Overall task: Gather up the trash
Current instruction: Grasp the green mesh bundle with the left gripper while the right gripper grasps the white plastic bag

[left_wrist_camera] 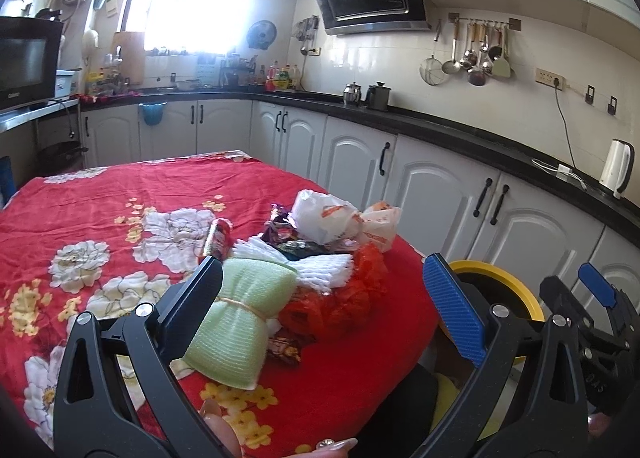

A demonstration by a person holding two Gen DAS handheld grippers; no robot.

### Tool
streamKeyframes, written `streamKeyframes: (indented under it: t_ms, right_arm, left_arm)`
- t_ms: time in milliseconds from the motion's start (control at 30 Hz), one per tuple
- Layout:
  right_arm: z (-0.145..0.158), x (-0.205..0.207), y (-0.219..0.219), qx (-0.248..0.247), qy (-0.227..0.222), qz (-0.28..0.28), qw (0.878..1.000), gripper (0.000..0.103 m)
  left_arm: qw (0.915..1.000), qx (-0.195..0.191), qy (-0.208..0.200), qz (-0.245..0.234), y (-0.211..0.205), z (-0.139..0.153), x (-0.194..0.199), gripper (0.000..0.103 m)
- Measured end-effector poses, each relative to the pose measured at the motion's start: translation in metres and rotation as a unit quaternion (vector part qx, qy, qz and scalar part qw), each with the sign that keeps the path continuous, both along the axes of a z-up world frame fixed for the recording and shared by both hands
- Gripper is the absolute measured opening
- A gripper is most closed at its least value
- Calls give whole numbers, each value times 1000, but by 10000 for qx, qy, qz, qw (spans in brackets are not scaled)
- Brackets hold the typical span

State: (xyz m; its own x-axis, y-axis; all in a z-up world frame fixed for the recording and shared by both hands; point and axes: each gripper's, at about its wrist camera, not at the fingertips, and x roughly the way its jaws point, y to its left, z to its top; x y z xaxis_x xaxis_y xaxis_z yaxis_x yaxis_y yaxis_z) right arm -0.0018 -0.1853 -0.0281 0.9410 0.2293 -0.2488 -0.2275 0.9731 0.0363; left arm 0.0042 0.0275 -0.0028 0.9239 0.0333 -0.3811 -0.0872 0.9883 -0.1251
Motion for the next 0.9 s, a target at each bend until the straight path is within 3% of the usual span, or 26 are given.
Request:
streamKeyframes:
  t_ms: [333, 633, 733, 900]
  right_arm:
    - [14, 15, 25, -199, 6, 742, 9970, 97]
    - [31, 54, 69, -519, 117, 1435, 9882, 97]
    - [32, 77, 86, -634, 258, 1583, 9850, 97]
    - [27, 122, 110, -714, 667, 1792, 9789, 97]
  left_arm:
    - [9985, -75, 38, 536, 38, 6, 6, 92]
    - [9943, -214, 206, 1020, 79, 5, 13, 92]
    - [9936, -246, 291, 1059, 87, 3, 16, 92]
    - [9955, -269, 544, 730, 96, -9, 24, 92]
